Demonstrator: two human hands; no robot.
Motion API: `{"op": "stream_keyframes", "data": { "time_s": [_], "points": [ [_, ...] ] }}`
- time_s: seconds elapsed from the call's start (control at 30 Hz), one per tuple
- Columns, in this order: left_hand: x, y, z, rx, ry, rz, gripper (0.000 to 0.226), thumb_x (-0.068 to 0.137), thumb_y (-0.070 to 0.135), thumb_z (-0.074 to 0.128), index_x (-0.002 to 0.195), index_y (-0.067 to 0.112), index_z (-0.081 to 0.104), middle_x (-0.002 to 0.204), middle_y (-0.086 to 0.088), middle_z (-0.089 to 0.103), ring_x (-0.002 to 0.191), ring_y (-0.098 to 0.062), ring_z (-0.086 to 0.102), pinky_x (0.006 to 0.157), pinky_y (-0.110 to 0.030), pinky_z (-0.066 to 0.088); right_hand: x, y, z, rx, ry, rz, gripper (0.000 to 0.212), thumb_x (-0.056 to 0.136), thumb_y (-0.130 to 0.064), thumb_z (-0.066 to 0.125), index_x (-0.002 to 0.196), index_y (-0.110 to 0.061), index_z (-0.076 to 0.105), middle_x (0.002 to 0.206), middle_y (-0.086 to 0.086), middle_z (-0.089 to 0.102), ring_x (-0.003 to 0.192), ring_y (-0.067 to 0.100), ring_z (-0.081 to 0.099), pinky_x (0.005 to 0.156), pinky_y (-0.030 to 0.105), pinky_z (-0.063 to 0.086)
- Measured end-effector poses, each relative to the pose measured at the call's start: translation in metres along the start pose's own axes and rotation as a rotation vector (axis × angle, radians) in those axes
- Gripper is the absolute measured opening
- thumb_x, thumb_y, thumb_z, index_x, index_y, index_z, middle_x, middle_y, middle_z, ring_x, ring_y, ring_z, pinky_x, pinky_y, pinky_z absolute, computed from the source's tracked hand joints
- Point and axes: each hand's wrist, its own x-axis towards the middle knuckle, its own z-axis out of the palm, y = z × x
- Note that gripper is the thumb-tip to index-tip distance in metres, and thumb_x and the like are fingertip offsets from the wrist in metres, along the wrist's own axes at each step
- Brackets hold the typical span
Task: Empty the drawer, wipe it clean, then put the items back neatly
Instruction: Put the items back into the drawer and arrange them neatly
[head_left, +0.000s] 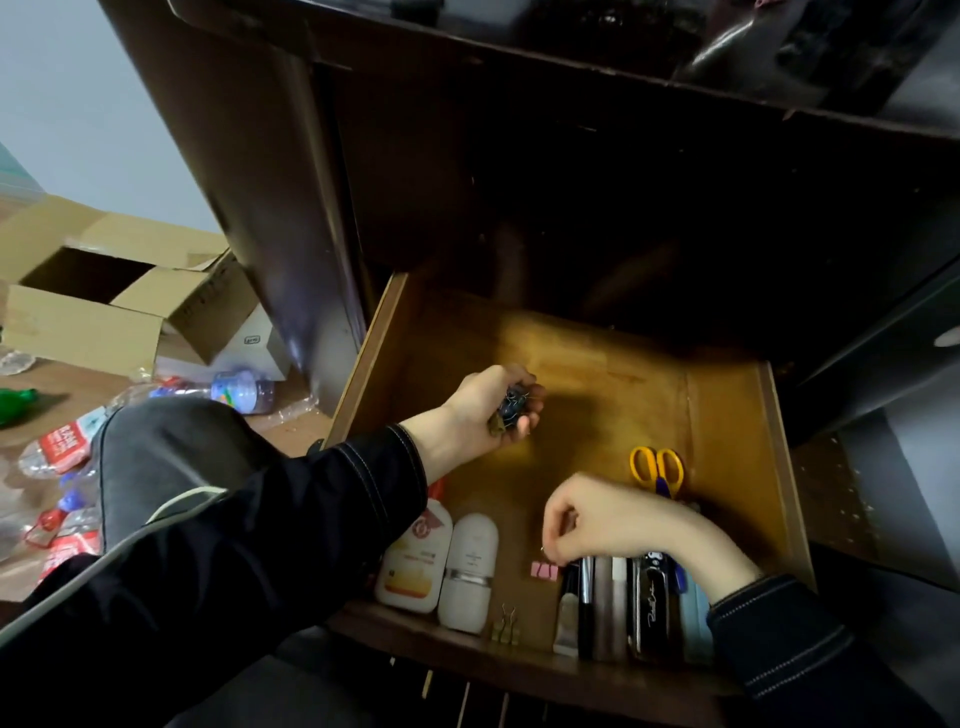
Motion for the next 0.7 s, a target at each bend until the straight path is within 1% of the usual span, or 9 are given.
{"op": "stream_keyframes", "data": {
  "time_s": [0.1, 0.2, 0.3, 0.37, 0.5, 0.6, 0.7],
  "points": [
    [0.001, 0.0, -0.001, 0.005, -0.008, -0.008, 0.017, 0.094, 0.018, 0.058, 0.085, 0.006, 0.067, 0.071, -0.006, 0.061, 0.053, -0.015, 0.056, 0.04, -0.019, 0.043, 0.005, -0.004, 0.008, -0.057, -0.088, -0.014, 0.007, 0.079, -0.015, 0.072, 0.082, -0.013, 0.079, 0.082, -0.001, 0.076, 0.073, 0.009, 0.065, 0.073, 0.042, 0.057],
    [0.001, 0.0, -0.001, 0.012, -0.015, -0.008, 0.017, 0.094, 0.018, 0.058, 0.087, 0.006, 0.066, 0.073, -0.006, 0.061, 0.054, -0.014, 0.056, 0.04, -0.019, 0.043, 0.007, -0.007, 0.013, -0.103, -0.126, -0.027, 0.008, 0.078, -0.014, 0.072, 0.083, -0.013, 0.079, 0.083, 0.0, 0.076, 0.071, 0.008, 0.064, 0.069, 0.037, 0.054],
    [0.001, -0.002, -0.001, 0.016, -0.015, -0.009, 0.017, 0.094, 0.019, 0.058, 0.09, 0.005, 0.067, 0.074, -0.006, 0.061, 0.055, -0.015, 0.057, 0.041, -0.02, 0.044, 0.008, -0.009, 0.018, -0.15, -0.119, -0.045, 0.009, 0.08, -0.017, 0.073, 0.085, -0.014, 0.079, 0.085, -0.002, 0.076, 0.078, 0.013, 0.068, 0.072, 0.036, 0.056],
    [0.0, -0.003, -0.001, 0.02, -0.012, -0.008, 0.016, 0.093, 0.019, 0.059, 0.091, 0.005, 0.067, 0.075, -0.007, 0.062, 0.055, -0.015, 0.058, 0.041, -0.02, 0.044, 0.01, -0.01, 0.021, -0.186, -0.114, -0.049, 0.008, 0.08, -0.019, 0.073, 0.084, -0.015, 0.079, 0.083, -0.004, 0.075, 0.079, 0.015, 0.069, 0.072, 0.037, 0.056],
    [0.001, -0.003, 0.0, 0.026, -0.008, -0.009, 0.017, 0.093, 0.019, 0.059, 0.093, 0.005, 0.067, 0.077, -0.007, 0.062, 0.055, -0.014, 0.058, 0.041, -0.02, 0.044, 0.012, -0.008, 0.024, -0.24, -0.125, -0.051, 0.005, 0.081, -0.024, 0.075, 0.079, -0.019, 0.077, 0.073, -0.01, 0.071, 0.068, 0.007, 0.063, 0.068, 0.034, 0.054],
    [0.001, -0.003, 0.0, 0.034, -0.002, -0.014, 0.017, 0.093, 0.019, 0.059, 0.094, 0.005, 0.068, 0.078, -0.007, 0.061, 0.056, -0.014, 0.058, 0.041, -0.02, 0.044, 0.012, -0.008, 0.024, -0.254, -0.121, -0.049, 0.005, 0.08, -0.023, 0.074, 0.079, -0.019, 0.076, 0.073, -0.008, 0.07, 0.068, 0.011, 0.063, 0.067, 0.036, 0.054],
    [0.0, -0.004, 0.0, 0.034, 0.0, -0.011, 0.017, 0.093, 0.019, 0.059, 0.094, 0.005, 0.068, 0.079, -0.007, 0.061, 0.057, -0.015, 0.058, 0.041, -0.02, 0.044, 0.012, -0.01, 0.025, -0.272, -0.166, -0.063, 0.004, 0.08, -0.019, 0.072, 0.081, -0.018, 0.076, 0.067, -0.012, 0.065, 0.061, 0.003, 0.057, 0.062, 0.031, 0.05]
  ]
}}
